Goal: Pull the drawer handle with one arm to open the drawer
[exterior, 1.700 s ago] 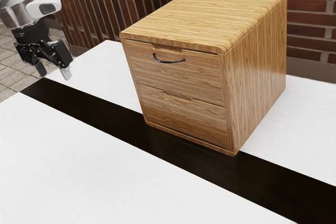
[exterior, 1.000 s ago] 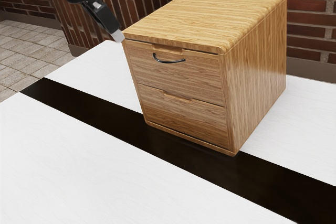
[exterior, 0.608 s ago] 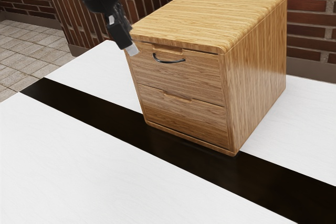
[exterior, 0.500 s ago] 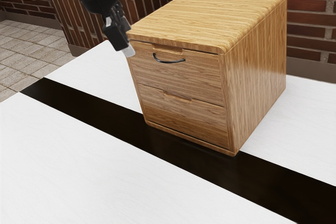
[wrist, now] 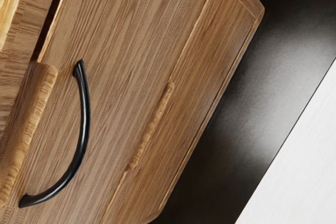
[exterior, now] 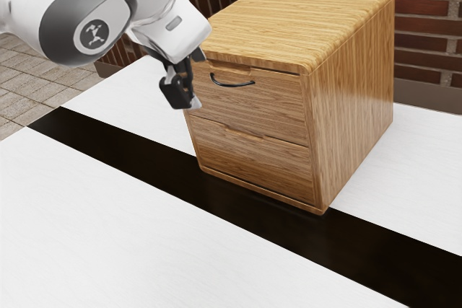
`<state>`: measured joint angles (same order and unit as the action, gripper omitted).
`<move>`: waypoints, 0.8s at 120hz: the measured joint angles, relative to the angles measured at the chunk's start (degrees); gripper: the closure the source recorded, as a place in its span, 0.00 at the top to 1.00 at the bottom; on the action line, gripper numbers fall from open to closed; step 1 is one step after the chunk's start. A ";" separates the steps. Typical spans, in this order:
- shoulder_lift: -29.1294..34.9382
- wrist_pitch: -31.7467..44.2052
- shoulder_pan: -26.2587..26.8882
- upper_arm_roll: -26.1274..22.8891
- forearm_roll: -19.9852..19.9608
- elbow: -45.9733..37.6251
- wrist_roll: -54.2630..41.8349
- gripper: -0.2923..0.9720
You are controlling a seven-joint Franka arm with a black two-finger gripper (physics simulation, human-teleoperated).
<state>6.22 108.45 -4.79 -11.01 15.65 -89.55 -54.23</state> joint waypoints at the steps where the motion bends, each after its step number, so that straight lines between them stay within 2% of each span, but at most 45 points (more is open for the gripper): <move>1: 0.00 0.33 0.01 -0.03 0.18 -0.17 -0.11 0.75; 36: -2.15 6.35 -0.33 -0.26 2.48 -1.98 -3.32 0.75; 67: 5.57 8.66 -0.19 -0.24 2.69 -10.24 -5.09 0.75; 96: 2.76 12.58 -2.54 0.87 2.72 -11.08 -6.19 0.75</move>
<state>8.98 121.03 -7.33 -10.14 18.36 -100.63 -60.42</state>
